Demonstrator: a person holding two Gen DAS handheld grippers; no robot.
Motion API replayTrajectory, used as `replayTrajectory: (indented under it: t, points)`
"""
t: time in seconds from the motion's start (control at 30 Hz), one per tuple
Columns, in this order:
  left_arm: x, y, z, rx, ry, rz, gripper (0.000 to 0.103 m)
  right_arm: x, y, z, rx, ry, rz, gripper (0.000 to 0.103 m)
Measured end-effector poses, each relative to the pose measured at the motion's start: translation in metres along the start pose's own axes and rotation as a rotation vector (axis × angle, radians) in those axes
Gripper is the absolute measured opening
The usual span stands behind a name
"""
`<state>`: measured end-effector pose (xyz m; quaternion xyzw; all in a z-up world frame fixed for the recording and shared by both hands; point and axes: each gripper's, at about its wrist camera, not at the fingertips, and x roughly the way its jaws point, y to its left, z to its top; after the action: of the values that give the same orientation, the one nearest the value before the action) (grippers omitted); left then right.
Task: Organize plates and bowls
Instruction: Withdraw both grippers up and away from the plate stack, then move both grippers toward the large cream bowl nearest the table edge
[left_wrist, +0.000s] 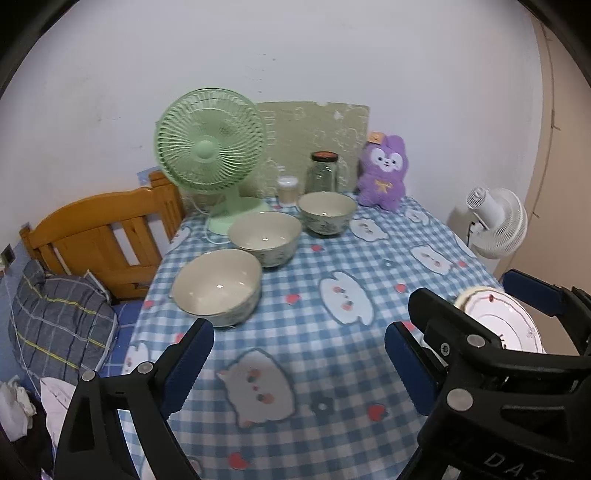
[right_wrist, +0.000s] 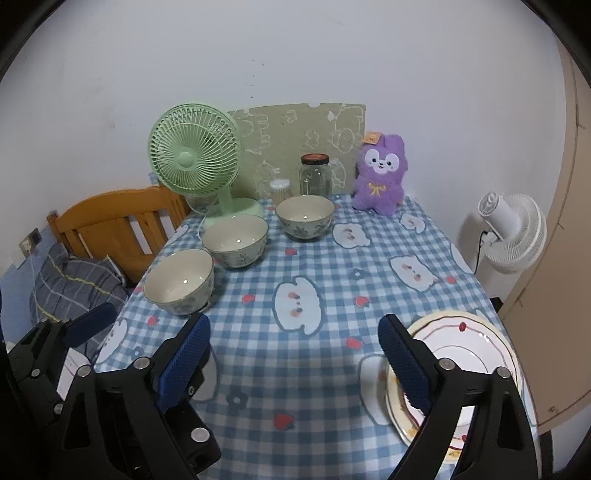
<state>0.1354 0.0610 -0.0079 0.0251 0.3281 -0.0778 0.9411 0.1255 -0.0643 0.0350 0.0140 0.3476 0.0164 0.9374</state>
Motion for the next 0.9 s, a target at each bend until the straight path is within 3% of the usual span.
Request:
replayTrajectory:
  t: [0.37,0.77,0.9]
  points:
    - [0.002,0.045,0.014,-0.037,-0.062,0.048,0.095,0.017,0.041,0.022,-0.03,-0.054,0.033,0.097]
    - [0.033,0.081,0.03,-0.065,-0.045,0.054,0.095,0.052,0.066,0.043,-0.032,-0.041,0.068,0.097]
    - [0.044,0.095,0.034,-0.074,-0.063,0.09,0.095,0.065,0.076,0.048,-0.051,-0.046,0.106,0.097]
